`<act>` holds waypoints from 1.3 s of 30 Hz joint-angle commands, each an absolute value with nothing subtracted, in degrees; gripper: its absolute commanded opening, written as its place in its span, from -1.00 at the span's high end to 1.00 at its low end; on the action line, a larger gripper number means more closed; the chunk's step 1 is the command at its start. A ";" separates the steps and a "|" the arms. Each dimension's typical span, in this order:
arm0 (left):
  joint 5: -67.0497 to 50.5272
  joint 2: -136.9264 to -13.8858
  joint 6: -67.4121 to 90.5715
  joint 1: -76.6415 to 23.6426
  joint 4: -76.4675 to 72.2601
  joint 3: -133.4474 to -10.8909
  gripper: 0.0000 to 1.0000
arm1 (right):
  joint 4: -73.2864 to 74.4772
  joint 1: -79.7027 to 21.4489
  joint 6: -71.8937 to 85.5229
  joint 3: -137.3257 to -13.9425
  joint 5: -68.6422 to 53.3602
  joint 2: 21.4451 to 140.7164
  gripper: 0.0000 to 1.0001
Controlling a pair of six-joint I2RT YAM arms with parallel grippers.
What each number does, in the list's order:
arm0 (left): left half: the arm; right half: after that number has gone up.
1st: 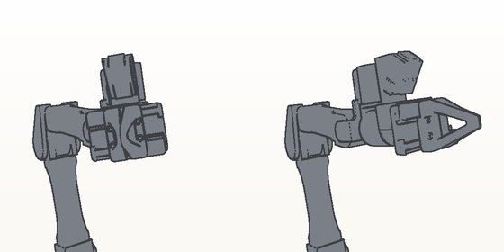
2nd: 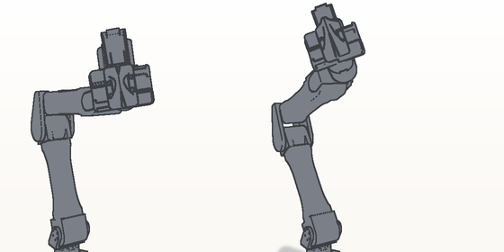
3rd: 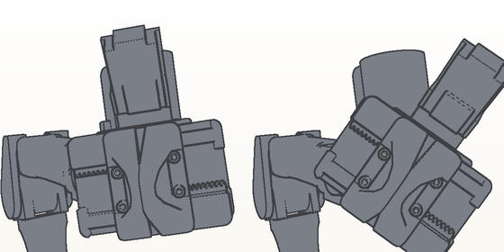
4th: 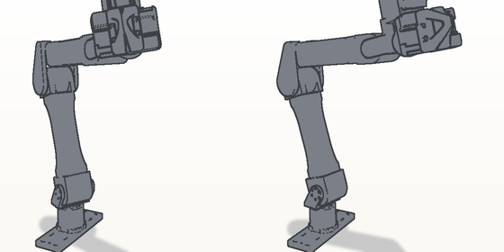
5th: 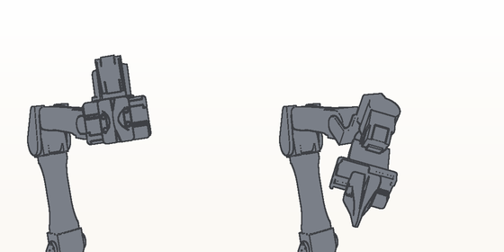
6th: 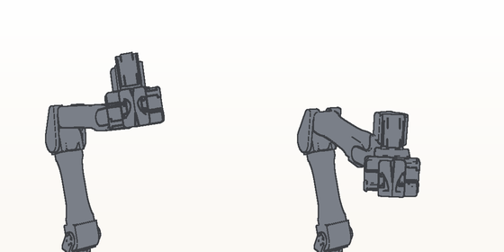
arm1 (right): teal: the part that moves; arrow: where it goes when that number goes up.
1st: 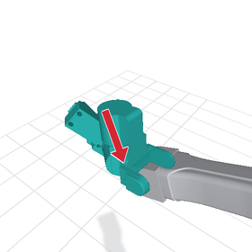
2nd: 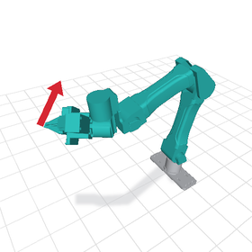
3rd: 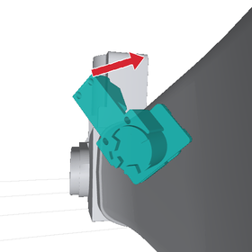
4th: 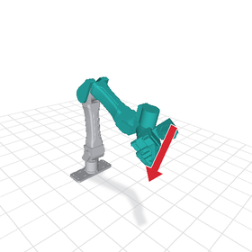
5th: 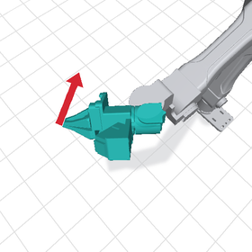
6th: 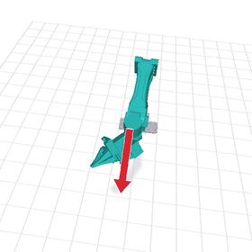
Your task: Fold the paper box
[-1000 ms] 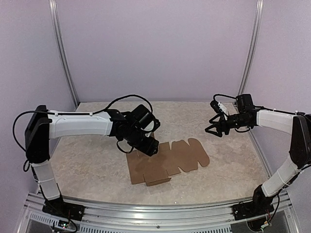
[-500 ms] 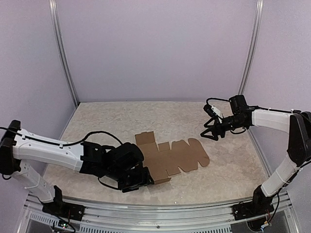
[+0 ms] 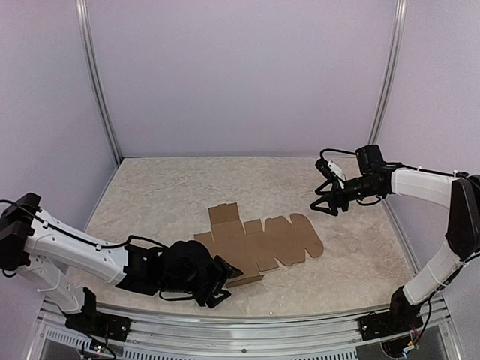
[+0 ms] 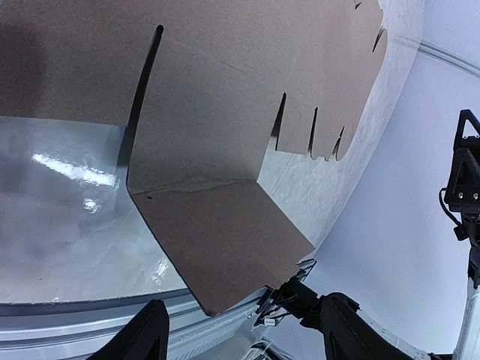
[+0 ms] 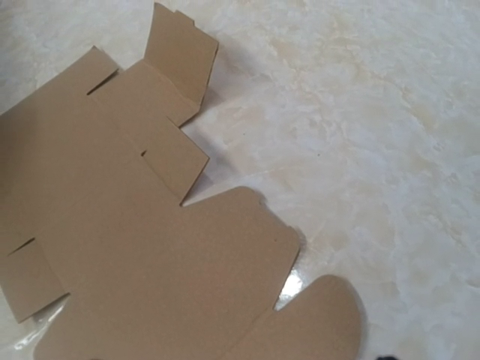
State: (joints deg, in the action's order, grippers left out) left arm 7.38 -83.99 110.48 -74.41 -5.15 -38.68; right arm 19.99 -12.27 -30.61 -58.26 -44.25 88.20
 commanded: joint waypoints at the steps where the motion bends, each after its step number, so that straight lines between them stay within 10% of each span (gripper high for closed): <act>1: 9.65 -87.88 119.53 -75.06 -13.57 -38.27 -0.37 | 21.20 -12.80 -31.20 -59.27 -45.26 86.43 -0.53; 6: 9.95 -91.92 122.89 -74.68 -18.14 -37.60 -0.21 | 21.12 -12.79 -31.29 -59.12 -45.01 86.00 -0.53; 19: 10.56 -84.29 107.25 -70.24 1.94 -39.96 0.99 | 21.22 -12.79 -31.38 -59.10 -45.43 86.40 -0.51; 30: -22.03 -79.01 54.81 -40.35 23.66 -50.79 1.00 | 21.66 -12.79 -31.07 -59.19 -47.41 86.87 -0.49; 39: -44.87 -96.21 24.47 -39.19 39.89 -69.45 1.00 | 24.12 -12.75 -32.74 -59.89 -50.59 88.04 -0.55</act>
